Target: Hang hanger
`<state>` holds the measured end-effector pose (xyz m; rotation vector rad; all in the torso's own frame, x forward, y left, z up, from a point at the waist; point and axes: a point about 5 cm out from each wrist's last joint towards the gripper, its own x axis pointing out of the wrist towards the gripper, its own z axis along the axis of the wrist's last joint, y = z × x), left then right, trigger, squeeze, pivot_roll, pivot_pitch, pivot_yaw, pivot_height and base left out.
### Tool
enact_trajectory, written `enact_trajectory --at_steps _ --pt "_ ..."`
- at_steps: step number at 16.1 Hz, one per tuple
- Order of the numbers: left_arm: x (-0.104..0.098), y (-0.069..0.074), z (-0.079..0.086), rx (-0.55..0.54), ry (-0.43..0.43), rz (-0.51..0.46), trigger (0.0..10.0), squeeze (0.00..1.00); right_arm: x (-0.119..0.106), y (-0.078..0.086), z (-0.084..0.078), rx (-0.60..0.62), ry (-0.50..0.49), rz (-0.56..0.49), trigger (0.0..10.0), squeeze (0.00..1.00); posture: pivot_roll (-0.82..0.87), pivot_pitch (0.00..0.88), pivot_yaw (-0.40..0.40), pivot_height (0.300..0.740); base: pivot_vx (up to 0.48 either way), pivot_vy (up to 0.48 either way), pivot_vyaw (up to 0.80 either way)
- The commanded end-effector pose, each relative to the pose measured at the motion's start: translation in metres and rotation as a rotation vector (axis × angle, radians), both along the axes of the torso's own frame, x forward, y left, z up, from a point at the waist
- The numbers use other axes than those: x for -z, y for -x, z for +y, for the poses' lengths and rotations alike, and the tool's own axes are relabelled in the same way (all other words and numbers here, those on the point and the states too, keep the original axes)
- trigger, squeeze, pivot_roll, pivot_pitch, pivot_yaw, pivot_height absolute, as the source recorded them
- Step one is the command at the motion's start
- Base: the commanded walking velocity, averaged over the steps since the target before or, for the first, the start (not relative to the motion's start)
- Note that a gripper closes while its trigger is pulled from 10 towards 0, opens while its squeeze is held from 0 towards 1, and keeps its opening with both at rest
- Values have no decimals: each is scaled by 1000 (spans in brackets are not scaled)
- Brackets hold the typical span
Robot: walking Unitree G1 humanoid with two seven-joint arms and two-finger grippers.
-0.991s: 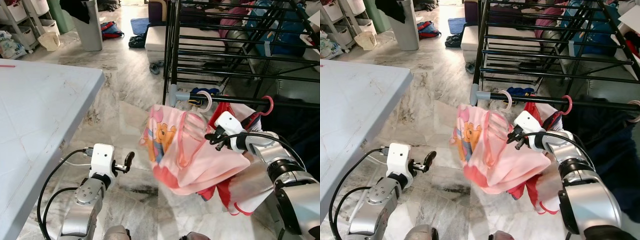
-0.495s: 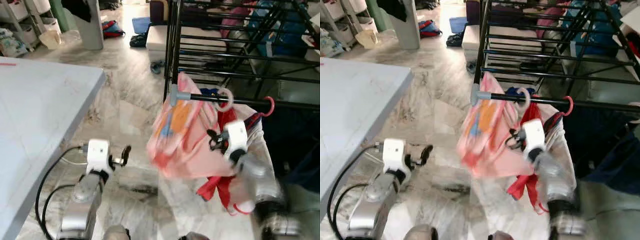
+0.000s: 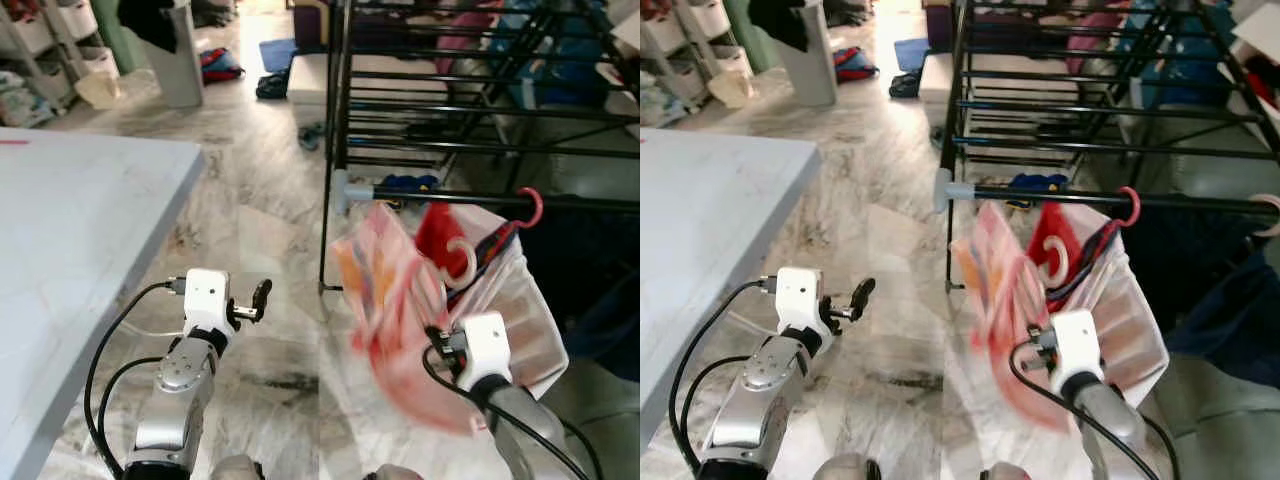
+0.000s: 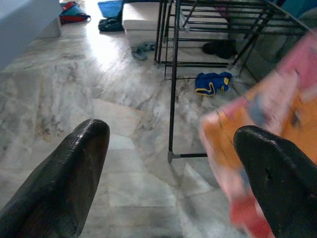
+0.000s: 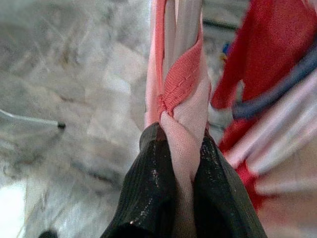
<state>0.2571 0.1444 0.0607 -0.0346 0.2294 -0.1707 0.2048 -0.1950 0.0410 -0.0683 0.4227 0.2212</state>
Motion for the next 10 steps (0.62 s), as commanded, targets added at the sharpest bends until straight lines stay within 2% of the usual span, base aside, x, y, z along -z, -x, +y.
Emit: enact_trajectory --at_steps 1,3,5,7,8,10 --pt "-1 -2 1 -26 12 -3 10000 0 -19 -8 -1 -14 15 -79 10000 0 -43 0 7 740 -390 0 0" --pt "-1 -2 4 -114 43 -1 10000 0 -27 -11 -9 48 54 -102 10000 0 -45 0 5 740 -409 0 0" --pt "0 0 4 -124 47 3 10000 0 -25 -12 -9 77 72 -104 10000 0 -40 0 3 740 -424 0 0" --pt "2 2 2 -85 28 8 10000 0 -25 -13 -7 95 70 -101 10000 0 -36 0 6 740 -420 0 0" --pt "1 1 0 -52 14 1 10000 0 -25 -16 -6 105 27 -107 10000 0 -36 0 10 740 -424 0 0" --pt "-1 -3 0 -37 -1 -9 10000 0 -28 -20 -7 99 93 -126 10000 0 -38 0 16 740 -420 0 0"
